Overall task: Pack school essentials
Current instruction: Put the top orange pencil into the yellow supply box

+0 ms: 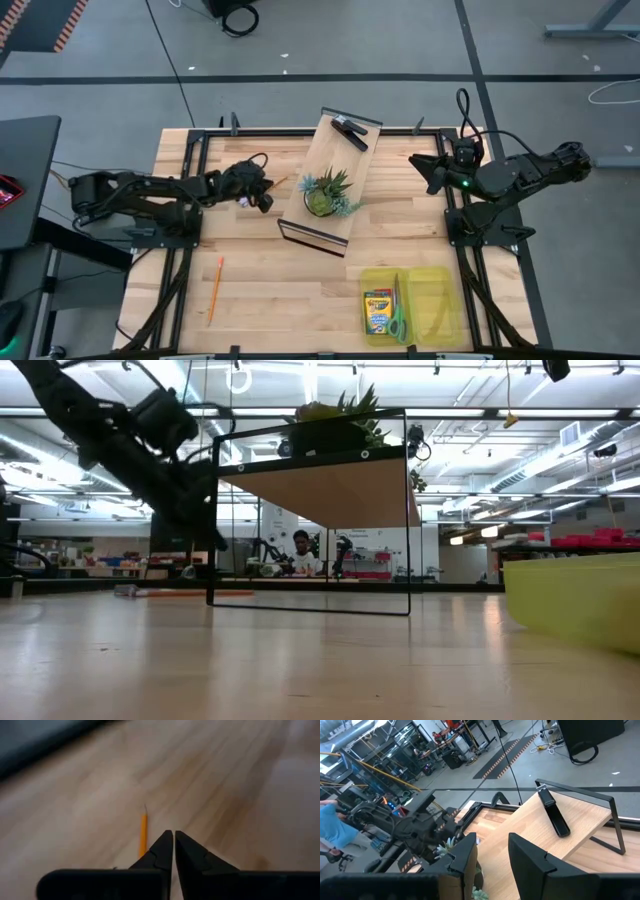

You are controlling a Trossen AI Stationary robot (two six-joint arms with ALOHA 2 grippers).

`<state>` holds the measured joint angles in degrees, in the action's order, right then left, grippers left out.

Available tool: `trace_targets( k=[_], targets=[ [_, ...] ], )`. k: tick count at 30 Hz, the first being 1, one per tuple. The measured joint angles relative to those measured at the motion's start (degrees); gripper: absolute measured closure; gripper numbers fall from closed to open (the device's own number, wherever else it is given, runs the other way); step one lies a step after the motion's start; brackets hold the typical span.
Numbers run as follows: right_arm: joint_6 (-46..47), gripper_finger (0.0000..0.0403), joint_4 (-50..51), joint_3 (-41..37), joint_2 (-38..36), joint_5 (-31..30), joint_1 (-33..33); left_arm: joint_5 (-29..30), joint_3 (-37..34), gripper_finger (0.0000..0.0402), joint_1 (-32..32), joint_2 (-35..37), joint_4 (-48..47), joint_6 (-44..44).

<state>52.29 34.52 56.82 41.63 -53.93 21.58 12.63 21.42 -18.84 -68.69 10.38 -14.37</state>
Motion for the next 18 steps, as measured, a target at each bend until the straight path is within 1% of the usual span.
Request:
trace_targets(
  k=[2,4,6,9,13,16,18],
  targets=[
    [0.0,0.0283,0.0,0.0,0.0,0.0,0.0,-2.5,-0.4,0.0365,-1.5,-0.6,-1.4,0.0],
    [0.0,0.0283,-0.2,0.0,0.0,0.0,0.0,-3.7,-0.4,0.0354,-2.3,-0.8,-2.7,0.7],
    [0.0,0.0283,-0.2,0.0,0.0,0.0,0.0,-4.2,-0.3,0.0342,-2.5,-0.7,-4.8,1.9],
    [0.0,0.0283,-0.2,0.0,0.0,0.0,0.0,-4.7,-0.3,0.0325,-2.5,-0.8,-9.5,1.0],
    [0.0,0.0283,-0.4,0.0,0.0,0.0,0.0,-8.6,-0.3,0.0308,-2.3,-0.7,-13.3,-0.3],
    [-0.1,0.0283,-0.4,0.0,0.0,0.0,0.0,-8.8,-0.3,0.0307,-1.7,-0.7,-16.0,0.0],
    [-0.3,0.0283,-0.4,0.0,0.0,0.0,0.0,-7.2,-0.3,0.0307,-1.8,-0.7,-15.5,0.0]
  ],
)
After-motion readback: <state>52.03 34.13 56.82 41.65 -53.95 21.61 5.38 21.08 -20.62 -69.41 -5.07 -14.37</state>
